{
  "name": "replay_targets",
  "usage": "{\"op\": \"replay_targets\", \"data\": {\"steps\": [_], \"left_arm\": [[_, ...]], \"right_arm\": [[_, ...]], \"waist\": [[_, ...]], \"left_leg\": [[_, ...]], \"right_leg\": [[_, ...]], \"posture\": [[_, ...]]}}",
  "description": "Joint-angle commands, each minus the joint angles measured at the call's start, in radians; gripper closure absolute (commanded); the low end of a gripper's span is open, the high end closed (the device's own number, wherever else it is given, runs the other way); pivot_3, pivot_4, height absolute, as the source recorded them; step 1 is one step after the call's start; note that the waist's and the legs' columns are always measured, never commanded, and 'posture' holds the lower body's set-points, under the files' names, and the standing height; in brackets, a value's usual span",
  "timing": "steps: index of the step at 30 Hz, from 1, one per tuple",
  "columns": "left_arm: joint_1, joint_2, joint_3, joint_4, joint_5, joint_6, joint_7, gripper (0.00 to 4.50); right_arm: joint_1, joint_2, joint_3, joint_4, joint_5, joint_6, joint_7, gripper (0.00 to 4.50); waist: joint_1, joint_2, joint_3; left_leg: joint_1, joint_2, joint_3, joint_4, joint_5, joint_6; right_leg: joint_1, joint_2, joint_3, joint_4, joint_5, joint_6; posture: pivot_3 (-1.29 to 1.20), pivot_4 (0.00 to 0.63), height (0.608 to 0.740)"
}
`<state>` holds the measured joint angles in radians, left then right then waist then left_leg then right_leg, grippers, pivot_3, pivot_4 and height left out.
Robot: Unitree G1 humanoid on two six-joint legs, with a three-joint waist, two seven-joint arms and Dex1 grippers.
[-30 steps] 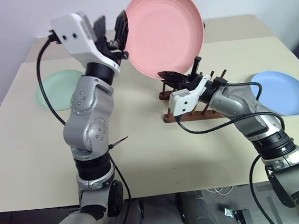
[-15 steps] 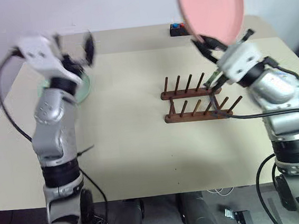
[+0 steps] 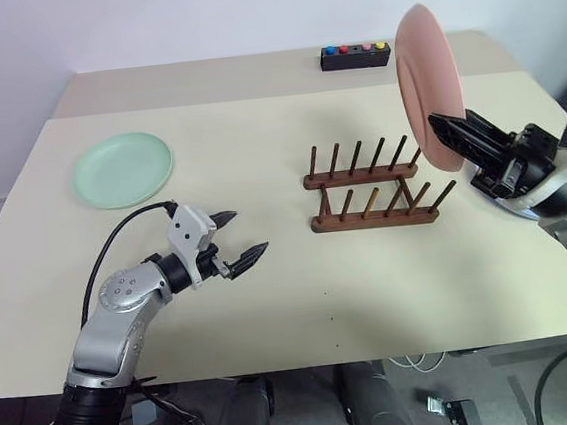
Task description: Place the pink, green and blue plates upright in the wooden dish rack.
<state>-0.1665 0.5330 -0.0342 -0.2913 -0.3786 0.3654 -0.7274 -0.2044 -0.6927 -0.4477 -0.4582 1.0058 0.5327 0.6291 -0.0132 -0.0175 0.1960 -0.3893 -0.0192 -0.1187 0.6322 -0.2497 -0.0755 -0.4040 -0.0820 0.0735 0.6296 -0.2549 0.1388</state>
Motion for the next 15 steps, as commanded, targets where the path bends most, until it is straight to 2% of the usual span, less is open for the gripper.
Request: {"op": "replay_targets", "data": {"steps": [1, 15], "left_arm": [[0.005, -0.005, -0.002, -0.046, -0.006, -0.009, -0.008, 0.08], [0.017, -0.02, -0.028, -0.064, 0.002, -0.004, 0.002, 0.08]], "right_arm": [[0.006, -0.004, -0.053, -0.005, 0.061, 0.019, -0.018, 4.5], [0.016, 0.005, -0.083, 0.113, 0.124, 0.071, -0.043, 4.5]], "waist": [[0.0, 0.0, 0.0], [-0.001, 0.0, 0.0]], "left_leg": [[0.0, 0.0, 0.0, 0.0, 0.0, 0.0], [0.0, 0.0, 0.0, 0.0, 0.0, 0.0]], "right_leg": [[0.0, 0.0, 0.0, 0.0, 0.0, 0.0], [0.0, 0.0, 0.0, 0.0, 0.001, 0.002]], "posture": [[0.0, 0.15, 0.74], [0.0, 0.15, 0.74]]}}
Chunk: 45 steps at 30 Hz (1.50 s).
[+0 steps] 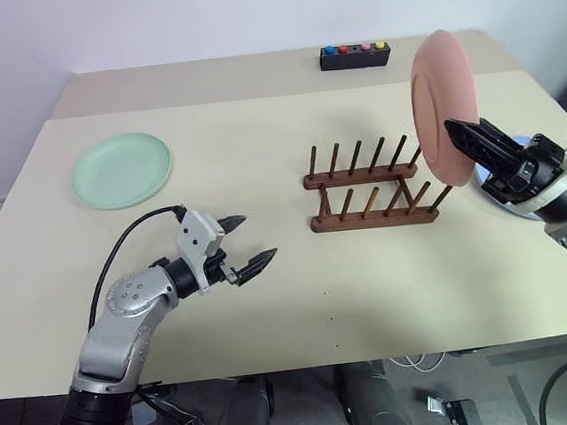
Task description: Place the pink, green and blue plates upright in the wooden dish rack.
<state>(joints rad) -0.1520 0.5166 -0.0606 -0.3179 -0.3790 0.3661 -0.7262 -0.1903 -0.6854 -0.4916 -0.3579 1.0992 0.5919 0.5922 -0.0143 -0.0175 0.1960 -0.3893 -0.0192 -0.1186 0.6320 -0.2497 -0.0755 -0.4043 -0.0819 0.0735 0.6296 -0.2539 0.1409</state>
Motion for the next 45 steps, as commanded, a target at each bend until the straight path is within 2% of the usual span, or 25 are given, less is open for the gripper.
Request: {"op": "replay_targets", "data": {"steps": [1, 25, 39, 42, 45], "left_arm": [[0.002, -0.005, -0.004, -0.036, 0.004, -0.005, 0.002, 0.08], [0.009, -0.017, -0.009, -0.032, 0.025, -0.01, 0.008, 0.08], [0.009, -0.027, -0.013, -0.025, 0.05, -0.017, 0.018, 0.08], [0.01, -0.029, -0.01, -0.024, 0.053, -0.017, 0.018, 0.0], [0.01, -0.03, -0.008, -0.023, 0.055, -0.017, 0.018, 0.0]], "right_arm": [[0.0, -0.002, -0.042, 0.016, 0.037, 0.016, -0.007, 4.5], [0.01, -0.012, -0.044, 0.02, 0.133, 0.076, 0.055, 4.5], [-0.019, -0.009, -0.042, 0.107, 0.102, 0.093, 0.094, 4.5], [-0.014, -0.006, -0.045, 0.116, 0.102, 0.094, 0.093, 3.52], [-0.009, -0.003, -0.053, 0.119, 0.102, 0.094, 0.091, 2.03]], "waist": [[0.0, 0.0, 0.0], [-0.001, 0.0, 0.0], [0.0, 0.0, 0.0], [0.0, 0.0, 0.0], [0.0, 0.0, 0.0]], "left_leg": [[0.0, 0.0, 0.0, 0.0, 0.0, 0.0], [0.0, 0.0, 0.0, 0.0, 0.0, 0.0], [0.0, 0.0, 0.0, 0.0, 0.0, 0.0], [0.0, 0.0, 0.0, 0.0, 0.0, 0.0], [0.0, 0.0, 0.0, 0.0, 0.0, 0.0]], "right_leg": [[0.0, 0.0, 0.0, 0.0, 0.0, 0.0], [0.0, 0.0, 0.0, 0.0, 0.0, 0.0], [0.0, 0.0, 0.0, 0.0, 0.0, 0.0], [0.0, 0.0, 0.0, 0.0, 0.0, 0.0], [0.0, 0.0, 0.0, 0.0, 0.0, 0.0]], "posture": [[0.0, 0.15, 0.74], [0.0, 0.15, 0.74], [0.0, 0.15, 0.74], [0.0, 0.15, 0.74], [0.0, 0.15, 0.74]]}}
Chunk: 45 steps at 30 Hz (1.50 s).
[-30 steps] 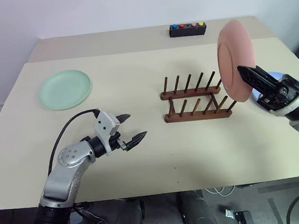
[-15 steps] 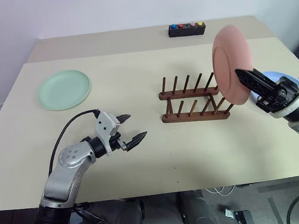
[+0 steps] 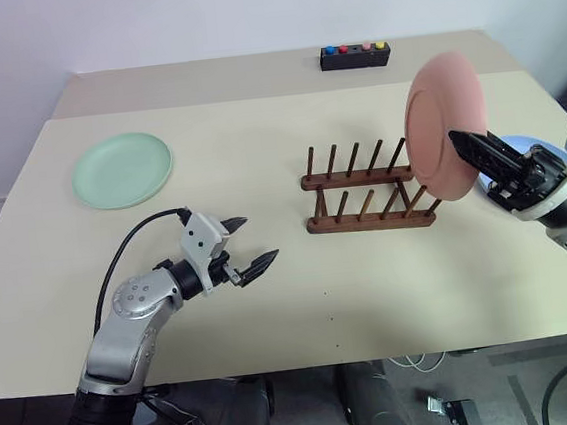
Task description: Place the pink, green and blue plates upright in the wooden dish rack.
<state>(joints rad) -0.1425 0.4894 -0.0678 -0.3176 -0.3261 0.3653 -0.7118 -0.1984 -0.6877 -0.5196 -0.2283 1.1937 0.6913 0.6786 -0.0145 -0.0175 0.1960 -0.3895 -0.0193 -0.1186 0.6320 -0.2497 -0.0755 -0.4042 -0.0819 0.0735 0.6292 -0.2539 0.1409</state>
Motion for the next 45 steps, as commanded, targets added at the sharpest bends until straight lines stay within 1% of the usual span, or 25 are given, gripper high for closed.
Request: {"op": "replay_targets", "data": {"steps": [1, 2, 3, 4, 5, 8, 12, 16, 20, 23, 26, 29, 33, 36, 39, 42, 45], "left_arm": [[0.001, -0.004, -0.001, -0.023, 0.003, -0.016, 0.003, 0.0], [0.001, -0.004, -0.001, -0.023, 0.004, -0.016, 0.003, 0.0], [0.0, -0.006, -0.001, -0.022, 0.004, -0.016, 0.003, 0.0], [-0.001, -0.006, -0.001, -0.02, 0.005, -0.017, 0.003, 0.0], [-0.002, -0.007, -0.002, -0.019, 0.005, -0.017, 0.002, 0.0], [-0.004, -0.008, -0.001, -0.017, 0.007, -0.018, 0.0, 0.0], [-0.009, -0.009, 0.002, -0.008, 0.011, -0.02, 0.0, 0.0], [-0.011, -0.011, 0.014, 0.0, 0.014, -0.023, 0.006, 0.0], [-0.039, -0.021, 0.067, 0.043, 0.015, -0.025, 0.056, 0.0], [-0.069, -0.025, 0.104, 0.091, 0.028, -0.04, 0.099, 0.0], [-0.143, -0.03, 0.187, 0.198, 0.064, -0.071, 0.211, 0.0], [-0.219, -0.032, 0.252, 0.306, 0.104, -0.075, 0.336, 0.0], [-0.331, -0.024, 0.349, 0.441, 0.143, -0.029, 0.52, 0.0], [-0.401, -0.003, 0.41, 0.56, 0.176, 0.016, 0.658, 0.0], [-0.456, 0.022, 0.452, 0.674, 0.193, 0.044, 0.748, 0.0], [-0.544, 0.046, 0.506, 0.831, 0.167, 0.086, 0.814, 0.0], [-0.629, 0.07, 0.522, 0.99, 0.148, 0.095, 0.815, 0.0]], "right_arm": [[0.0, -0.001, -0.027, -0.01, 0.005, -0.007, 0.003, 1.53], [0.002, 0.0, -0.029, -0.01, 0.001, -0.01, 0.001, 1.1], [0.006, 0.001, -0.033, -0.011, -0.005, -0.016, -0.004, 0.52], [0.008, 0.002, -0.035, -0.011, -0.01, -0.02, -0.007, 0.07], [0.011, 0.003, -0.037, -0.011, -0.023, -0.029, -0.011, 0.03], [0.015, 0.006, -0.043, -0.009, -0.048, -0.05, -0.013, 0.03], [-0.012, 0.009, -0.076, 0.024, -0.115, -0.129, -0.044, 0.03], [-0.028, 0.0, -0.103, 0.037, -0.14, -0.168, -0.054, 0.03], [-0.059, -0.042, -0.12, 0.023, -0.237, -0.254, -0.052, 0.03], [-0.088, -0.078, -0.102, 0.014, -0.308, -0.297, -0.04, 0.03], [-0.139, -0.144, -0.026, -0.07, -0.366, -0.318, 0.005, 0.03], [-0.167, -0.182, 0.067, -0.139, -0.419, -0.323, 0.051, 0.03], [-0.19, -0.202, 0.272, -0.221, -0.559, -0.352, 0.111, 0.03], [-0.195, -0.179, 0.409, -0.236, -0.68, -0.404, 0.136, 0.03], [-0.205, -0.136, 0.497, -0.226, -0.751, -0.442, 0.141, 0.03], [-0.205, -0.093, 0.543, -0.215, -0.787, -0.465, 0.153, 0.03], [-0.203, -0.068, 0.553, -0.201, -0.801, -0.474, 0.164, 0.03]], "waist": [[0.0, 0.0, 0.0], [0.0, 0.0, 0.0], [0.0, 0.0, 0.0], [0.0, 0.0, 0.0], [0.0, 0.0, 0.0], [0.0, 0.0, 0.0], [0.0, 0.0, 0.0], [0.0, 0.0, 0.0], [0.0, 0.0, 0.0], [-0.001, 0.0, 0.0], [-0.002, 0.001, 0.0], [-0.005, 0.001, 0.0], [-0.002, 0.0, 0.0], [-0.002, -0.001, 0.0], [-0.002, -0.001, 0.0], [0.0, -0.002, 0.001], [0.002, -0.003, 0.0]], "left_leg": [[0.0, 0.0, 0.0, 0.0, 0.0, 0.0], [0.0, 0.0, 0.0, 0.0, 0.0, 0.0], [0.0, 0.0, 0.0, 0.0, 0.0, 0.0], [0.0, 0.0, 0.0, 0.0, 0.0, 0.0], [0.0, 0.0, 0.0, 0.0, 0.0, 0.0], [0.0, 0.0, 0.0, 0.0, 0.0, 0.0], [0.0, 0.0, 0.0, 0.0, 0.0, 0.0], [0.0, 0.0, 0.0, 0.0, 0.0, 0.0], [0.0, 0.0, 0.0, 0.0, 0.0, 0.0], [0.0, 0.0, 0.0, 0.0, 0.0, 0.0], [0.0, 0.0, 0.0, 0.0, 0.0, 0.0], [0.0, 0.0, 0.0, 0.0, 0.0, 0.0], [-0.001, 0.0, 0.0, 0.0, 0.0, 0.0], [-0.001, 0.0, 0.0, 0.0, 0.0, 0.0], [-0.001, 0.0, 0.0, 0.0, 0.0, 0.0], [-0.001, 0.0, -0.001, 0.0, 0.0, 0.0], [-0.001, -0.001, -0.001, 0.001, 0.0, -0.001]], "right_leg": [[0.0, 0.0, 0.0, 0.0, 0.0, 0.0], [0.0, 0.0, 0.0, 0.0, 0.0, 0.0], [0.0, 0.0, 0.0, 0.0, 0.0, 0.0], [0.0, 0.0, 0.0, 0.0, 0.0, 0.0], [0.0, 0.0, 0.0, 0.0, 0.0, 0.0], [0.0, 0.0, 0.0, 0.0, 0.0, 0.0], [0.0, 0.0, 0.0, 0.0, 0.0, 0.0], [0.0, 0.0, 0.0, 0.0, 0.0, 0.0], [0.0, 0.0, 0.0, 0.0, 0.0, 0.0], [0.0, 0.0, 0.0, 0.0, 0.0, 0.0], [0.0, 0.0, 0.0, 0.0, 0.0, 0.0], [-0.001, 0.0, 0.0, 0.001, 0.0, 0.0], [-0.001, 0.0, 0.0, -0.001, 0.0, 0.001], [-0.001, 0.0, -0.001, 0.0, 0.0, 0.001], [-0.002, 0.0, -0.001, 0.0, 0.0, 0.001], [-0.002, 0.0, -0.001, 0.0, 0.0, 0.001], [-0.002, 0.0, -0.002, 0.001, 0.001, 0.001]], "posture": [[0.0, 0.15, 0.74], [0.0, 0.15, 0.74], [0.0, 0.15, 0.74], [0.0, 0.15, 0.74], [0.0, 0.15, 0.74], [0.0, 0.15, 0.74], [0.0, 0.15, 0.74], [0.0, 0.15, 0.74], [0.0, 0.15, 0.74], [0.0, 0.15, 0.74], [0.0, 0.15, 0.74], [0.0, 0.15, 0.74], [0.0, 0.15, 0.74], [0.0, 0.15, 0.74], [0.0, 0.15, 0.74], [0.0, 0.15, 0.74], [0.0, 0.15, 0.74]]}}
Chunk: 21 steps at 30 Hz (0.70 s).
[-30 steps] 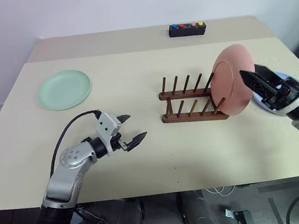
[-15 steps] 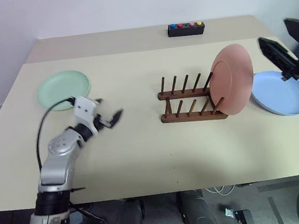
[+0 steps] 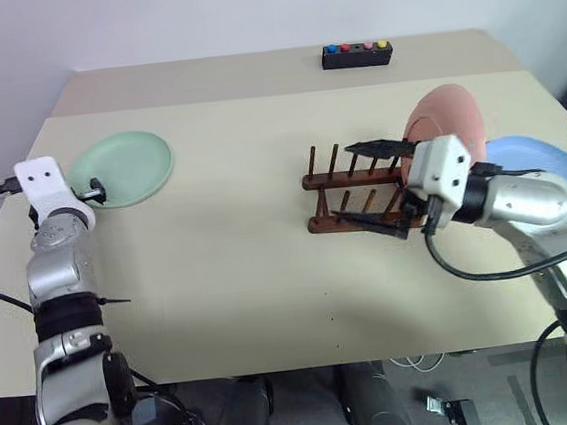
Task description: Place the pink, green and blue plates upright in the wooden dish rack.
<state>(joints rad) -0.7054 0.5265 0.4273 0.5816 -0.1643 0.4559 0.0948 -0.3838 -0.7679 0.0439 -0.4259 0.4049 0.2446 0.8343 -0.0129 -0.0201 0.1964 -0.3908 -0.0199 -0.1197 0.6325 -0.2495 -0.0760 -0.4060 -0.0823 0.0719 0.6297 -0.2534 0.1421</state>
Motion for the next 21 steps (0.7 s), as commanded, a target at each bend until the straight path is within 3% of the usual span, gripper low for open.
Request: {"op": "replay_targets", "data": {"steps": [1, 5, 8, 15, 21], "left_arm": [[-0.091, 0.04, 0.022, 0.144, -0.011, 0.001, 0.008, 0.0], [-0.173, 0.049, 0.04, 0.302, -0.036, -0.003, 0.001, 0.0], [-0.211, 0.045, 0.032, 0.374, -0.053, -0.021, -0.038, 0.82], [-0.247, 0.038, 0.038, 0.435, -0.077, -0.096, -0.04, 4.4], [-0.23, 0.008, 0.032, 0.324, -0.108, -0.196, -0.091, 4.46]], "right_arm": [[-0.016, 0.018, -0.009, 0.0, -0.017, -0.03, 0.01, 0.03], [0.002, 0.032, -0.006, 0.003, -0.039, -0.039, 0.015, 0.03], [0.022, 0.037, -0.012, -0.007, -0.045, -0.035, 0.014, 0.0], [0.049, 0.041, -0.022, -0.02, -0.058, -0.031, 0.006, 0.0], [0.039, 0.045, -0.013, -0.013, -0.088, -0.042, 0.007, 0.0]], "waist": [[0.0, -0.001, 0.0], [-0.001, -0.001, 0.0], [-0.003, -0.001, 0.0], [-0.005, -0.001, 0.0], [-0.002, -0.001, 0.0]], "left_leg": [[0.0, 0.0, 0.0, 0.0, 0.0, 0.0], [0.0, 0.0, 0.0, 0.0, 0.0, 0.0], [0.0, 0.0, 0.0, -0.001, 0.0, 0.0], [0.0, 0.0, 0.0, -0.001, 0.0, 0.0], [0.0, 0.0, 0.0, 0.0, 0.0, 0.0]], "right_leg": [[0.0, 0.0, 0.0, 0.0, 0.0, 0.0], [0.0, 0.0, 0.0, 0.0, 0.0, 0.0], [0.0, 0.0, 0.0, 0.0, 0.0, 0.0], [0.0, 0.0, 0.0, 0.001, 0.0, 0.0], [0.0, 0.0, 0.0, 0.001, 0.0, 0.0]], "posture": [[0.0, 0.15, 0.74], [0.0, 0.15, 0.74], [0.0, 0.15, 0.74], [0.0, 0.15, 0.74], [0.0, 0.15, 0.74]]}}
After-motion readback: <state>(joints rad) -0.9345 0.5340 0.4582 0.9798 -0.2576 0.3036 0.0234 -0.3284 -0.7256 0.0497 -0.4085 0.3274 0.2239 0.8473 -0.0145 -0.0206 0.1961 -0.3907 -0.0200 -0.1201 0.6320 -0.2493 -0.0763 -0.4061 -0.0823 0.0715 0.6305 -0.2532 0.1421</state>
